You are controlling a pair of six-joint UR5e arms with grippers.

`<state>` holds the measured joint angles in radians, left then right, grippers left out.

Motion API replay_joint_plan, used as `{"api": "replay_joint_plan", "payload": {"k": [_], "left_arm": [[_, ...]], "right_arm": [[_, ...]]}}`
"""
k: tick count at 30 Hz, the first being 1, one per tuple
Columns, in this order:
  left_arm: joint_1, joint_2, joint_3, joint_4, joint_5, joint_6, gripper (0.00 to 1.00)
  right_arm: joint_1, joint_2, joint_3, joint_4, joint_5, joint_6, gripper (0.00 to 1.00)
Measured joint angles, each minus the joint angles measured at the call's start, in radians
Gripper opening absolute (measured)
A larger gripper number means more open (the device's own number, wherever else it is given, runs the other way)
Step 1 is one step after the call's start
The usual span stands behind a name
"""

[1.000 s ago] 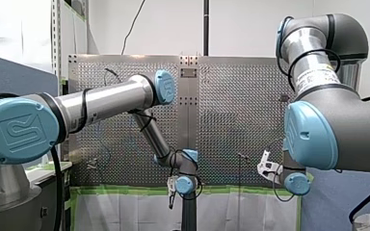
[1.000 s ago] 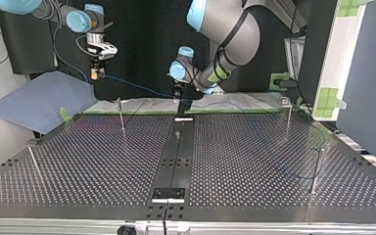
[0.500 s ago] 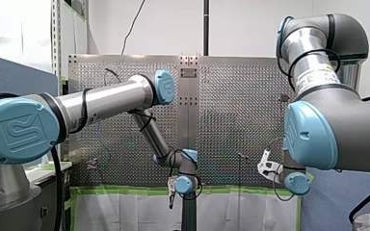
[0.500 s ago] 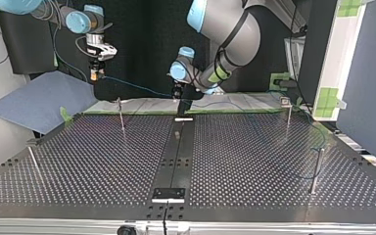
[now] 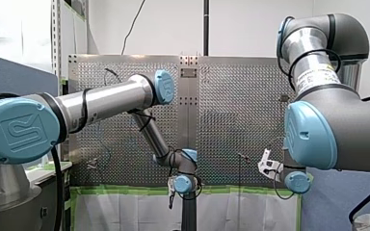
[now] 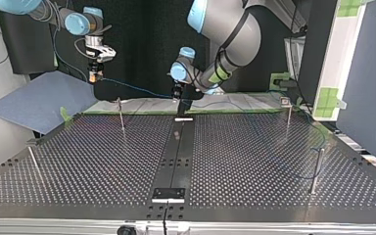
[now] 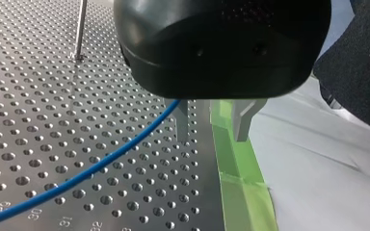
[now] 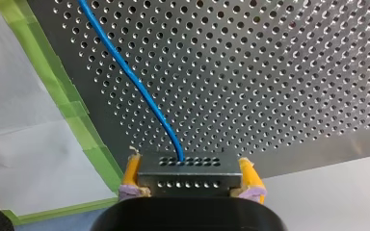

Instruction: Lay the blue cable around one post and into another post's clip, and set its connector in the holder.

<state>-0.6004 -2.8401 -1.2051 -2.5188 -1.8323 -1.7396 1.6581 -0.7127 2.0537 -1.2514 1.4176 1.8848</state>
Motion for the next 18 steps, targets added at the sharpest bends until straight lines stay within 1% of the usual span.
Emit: {"api": "replay_joint_plan", "payload": {"k": [4,5,7,9,10,12,13,14,18], "left_arm": [[0.0,0.0,0.0,-0.001,0.009,0.001,0.46],[0.0,0.001,0.0,-0.001,0.011,0.001,0.44],[0.0,0.0,0.0,-0.004,0.017,0.001,0.44],[0.0,0.0,0.0,-0.006,0.02,0.002,0.29],[0.0,0.0,0.0,-0.008,0.021,0.002,0.29],[0.0,0.001,0.0,-0.009,0.023,0.002,0.18],[0.0,0.001,0.0,-0.01,0.024,0.002,0.18],[0.0,0.002,0.0,-0.011,0.025,0.002,0.11],[0.0,0.006,-0.001,-0.018,0.038,0.002,0.11]], "right_arm": [[0.0,0.0,0.0,-0.001,0.0,-0.001,0.0],[-0.001,0.0,0.0,-0.002,0.0,-0.001,0.0],[-0.001,0.0,0.0,-0.003,0.0,-0.001,0.0],[-0.001,0.0,0.0,-0.003,0.0,-0.002,0.0],[-0.001,0.0,0.0,-0.003,0.0,-0.002,0.0],[-0.002,0.0,0.0,-0.003,0.0,-0.004,0.0],[-0.002,0.0,0.0,-0.004,0.0,-0.004,0.0],[-0.003,0.0,0.0,-0.004,0.0,-0.005,0.0],[-0.003,0.0,-0.001,-0.006,0.0,-0.006,0.0]]}}
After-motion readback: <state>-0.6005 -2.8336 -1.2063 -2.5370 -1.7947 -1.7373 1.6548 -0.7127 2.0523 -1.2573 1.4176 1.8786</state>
